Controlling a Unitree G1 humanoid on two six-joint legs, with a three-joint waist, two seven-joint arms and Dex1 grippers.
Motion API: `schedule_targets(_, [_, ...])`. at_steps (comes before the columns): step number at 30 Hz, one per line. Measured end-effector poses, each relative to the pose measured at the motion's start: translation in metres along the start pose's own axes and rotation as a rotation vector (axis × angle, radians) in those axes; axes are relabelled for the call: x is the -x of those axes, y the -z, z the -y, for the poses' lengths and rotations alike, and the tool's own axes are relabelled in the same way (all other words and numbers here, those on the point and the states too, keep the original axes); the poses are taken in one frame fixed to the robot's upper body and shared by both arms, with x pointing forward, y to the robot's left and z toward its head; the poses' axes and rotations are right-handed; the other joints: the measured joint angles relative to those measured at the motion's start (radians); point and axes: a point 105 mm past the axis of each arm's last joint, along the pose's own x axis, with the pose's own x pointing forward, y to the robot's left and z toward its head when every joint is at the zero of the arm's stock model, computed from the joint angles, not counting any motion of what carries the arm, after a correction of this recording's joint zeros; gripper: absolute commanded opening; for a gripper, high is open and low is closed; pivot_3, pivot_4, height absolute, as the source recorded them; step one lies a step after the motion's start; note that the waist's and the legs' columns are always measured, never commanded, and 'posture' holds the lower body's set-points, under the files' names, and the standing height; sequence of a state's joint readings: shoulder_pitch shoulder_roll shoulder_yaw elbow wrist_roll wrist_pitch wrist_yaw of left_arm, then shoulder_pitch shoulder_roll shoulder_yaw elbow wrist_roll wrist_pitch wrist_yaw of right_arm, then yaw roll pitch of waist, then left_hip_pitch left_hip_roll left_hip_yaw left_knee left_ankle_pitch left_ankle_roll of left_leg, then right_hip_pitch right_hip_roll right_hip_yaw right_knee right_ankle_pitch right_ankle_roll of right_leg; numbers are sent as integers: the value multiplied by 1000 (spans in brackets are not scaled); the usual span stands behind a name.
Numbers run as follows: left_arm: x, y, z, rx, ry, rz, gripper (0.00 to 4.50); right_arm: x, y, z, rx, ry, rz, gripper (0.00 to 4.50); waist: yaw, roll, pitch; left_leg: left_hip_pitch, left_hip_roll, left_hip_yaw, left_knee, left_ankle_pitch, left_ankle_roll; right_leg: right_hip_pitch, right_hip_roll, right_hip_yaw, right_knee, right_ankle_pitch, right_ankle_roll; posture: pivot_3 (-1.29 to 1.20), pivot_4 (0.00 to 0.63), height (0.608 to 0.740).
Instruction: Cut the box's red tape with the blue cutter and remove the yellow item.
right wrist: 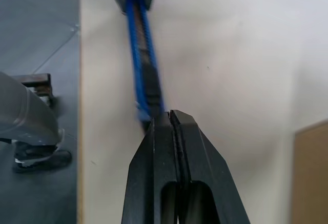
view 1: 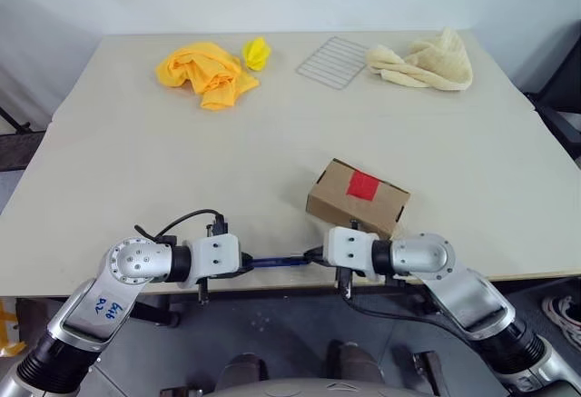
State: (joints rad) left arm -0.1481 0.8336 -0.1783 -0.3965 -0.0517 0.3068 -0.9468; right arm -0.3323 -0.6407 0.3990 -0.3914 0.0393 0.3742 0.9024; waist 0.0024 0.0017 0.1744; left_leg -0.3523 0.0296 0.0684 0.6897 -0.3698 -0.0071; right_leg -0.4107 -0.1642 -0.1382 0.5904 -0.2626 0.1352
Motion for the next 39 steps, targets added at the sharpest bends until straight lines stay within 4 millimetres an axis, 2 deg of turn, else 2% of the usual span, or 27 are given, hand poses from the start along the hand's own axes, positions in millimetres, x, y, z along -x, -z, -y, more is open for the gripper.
schedule_targets(11, [0,0,0,-1,6,-2,440,3,6,-2,10,4,-21,35,0,0,0,0,0,0,0,0,0,0,0,0,0,0,0,0,150,740])
schedule_targets(27, [0,0,0,2,15,-12,440,-15,3,0,14,-22,5,35,-3,2,-1,0,0,0,0,0,0,0,0,0,0,0,0,0,150,740])
schedule_targets(33, [0,0,1,0,13,-15,440,-15,3,0,20,-20,1,35,-3,2,-1,0,0,0,0,0,0,0,0,0,0,0,0,0,150,740])
schedule_targets(39, [0,-1,1,-5,13,-22,440,-10,-16,1,53,-17,54,35,-1,2,-1,0,0,0,0,0,0,0,0,0,0,0,0,0,150,740])
